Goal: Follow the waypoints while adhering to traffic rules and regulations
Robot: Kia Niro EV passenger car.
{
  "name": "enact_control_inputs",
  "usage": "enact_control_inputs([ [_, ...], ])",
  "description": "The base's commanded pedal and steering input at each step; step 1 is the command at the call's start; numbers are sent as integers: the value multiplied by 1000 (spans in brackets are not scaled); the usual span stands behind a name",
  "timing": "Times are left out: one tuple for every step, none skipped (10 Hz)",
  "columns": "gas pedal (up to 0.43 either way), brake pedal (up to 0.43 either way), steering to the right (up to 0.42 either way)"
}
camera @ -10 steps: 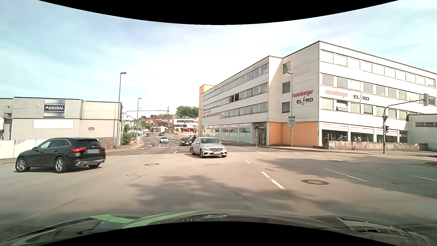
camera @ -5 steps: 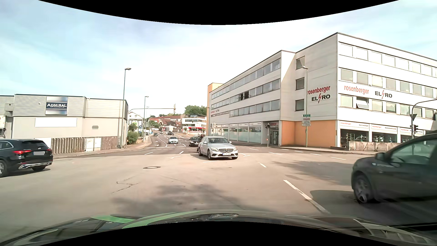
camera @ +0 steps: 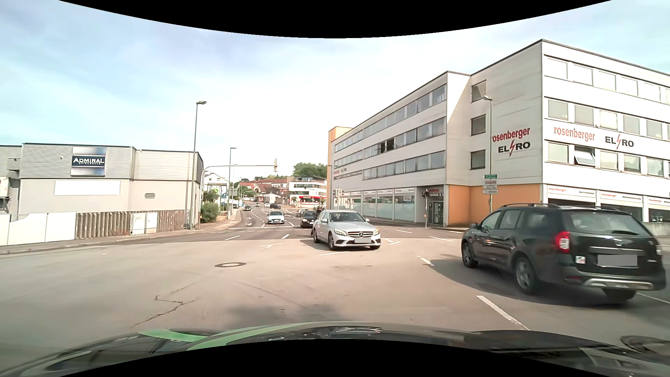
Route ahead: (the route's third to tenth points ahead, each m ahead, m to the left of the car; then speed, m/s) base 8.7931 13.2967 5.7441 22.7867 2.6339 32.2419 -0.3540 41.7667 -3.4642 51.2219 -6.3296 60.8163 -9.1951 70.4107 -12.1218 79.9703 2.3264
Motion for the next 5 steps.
enact_control_inputs([
  [0,195,-105],
  [0,183,-105],
  [0,165,-105],
  [0,152,-105],
  [0,146,-105],
])
